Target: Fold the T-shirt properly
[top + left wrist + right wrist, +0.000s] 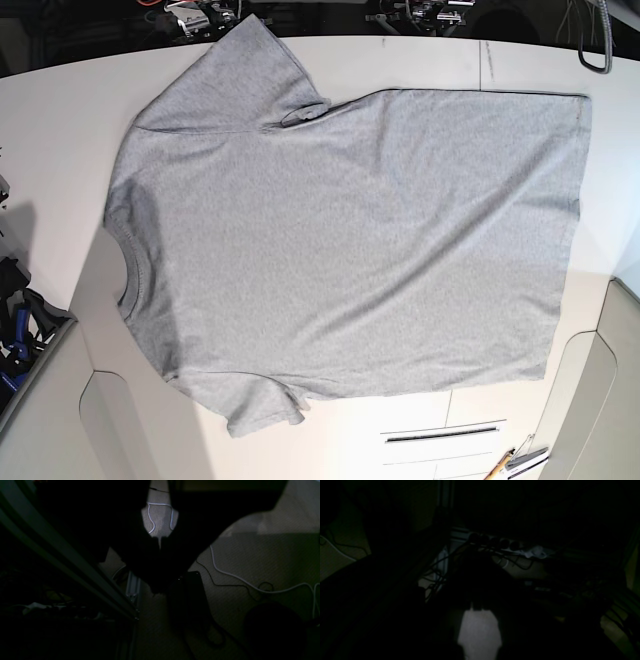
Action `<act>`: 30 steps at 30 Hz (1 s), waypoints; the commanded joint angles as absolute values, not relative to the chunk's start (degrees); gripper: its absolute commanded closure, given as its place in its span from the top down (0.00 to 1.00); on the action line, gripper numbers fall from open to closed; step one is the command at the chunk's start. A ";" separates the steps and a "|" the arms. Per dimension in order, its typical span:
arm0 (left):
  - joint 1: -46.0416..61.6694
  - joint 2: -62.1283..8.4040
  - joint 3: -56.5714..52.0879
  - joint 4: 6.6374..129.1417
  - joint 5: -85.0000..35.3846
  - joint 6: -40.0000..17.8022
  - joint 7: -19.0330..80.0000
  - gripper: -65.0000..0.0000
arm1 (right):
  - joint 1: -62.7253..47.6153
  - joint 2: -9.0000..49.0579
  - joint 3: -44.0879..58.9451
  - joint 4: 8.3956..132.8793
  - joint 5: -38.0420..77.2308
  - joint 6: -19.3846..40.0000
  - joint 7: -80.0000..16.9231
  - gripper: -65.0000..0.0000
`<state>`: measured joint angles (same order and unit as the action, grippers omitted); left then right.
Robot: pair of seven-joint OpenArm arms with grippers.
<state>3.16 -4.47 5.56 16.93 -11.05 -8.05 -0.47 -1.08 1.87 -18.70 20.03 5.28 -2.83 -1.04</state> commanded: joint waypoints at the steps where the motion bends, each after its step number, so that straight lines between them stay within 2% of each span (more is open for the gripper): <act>1: 3.03 -4.62 5.61 17.30 -11.11 -8.38 -1.10 0.00 | -0.64 1.78 -18.59 20.53 5.10 -3.22 -0.23 0.00; 24: 5.17 -5.41 5.58 17.30 -12.03 -8.38 -1.26 0.00 | -2.28 3.49 -18.59 20.53 4.91 -3.22 -0.25 0.00; 30: 9.54 -8.25 5.58 19.31 -15.75 -13.26 -1.50 0.00 | -4.78 6.52 -18.59 20.71 4.91 -3.22 -0.25 0.00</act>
<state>9.67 -7.94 5.56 18.96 -15.64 -12.97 -0.91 -4.91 6.22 -18.70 20.27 5.06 -2.92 -0.75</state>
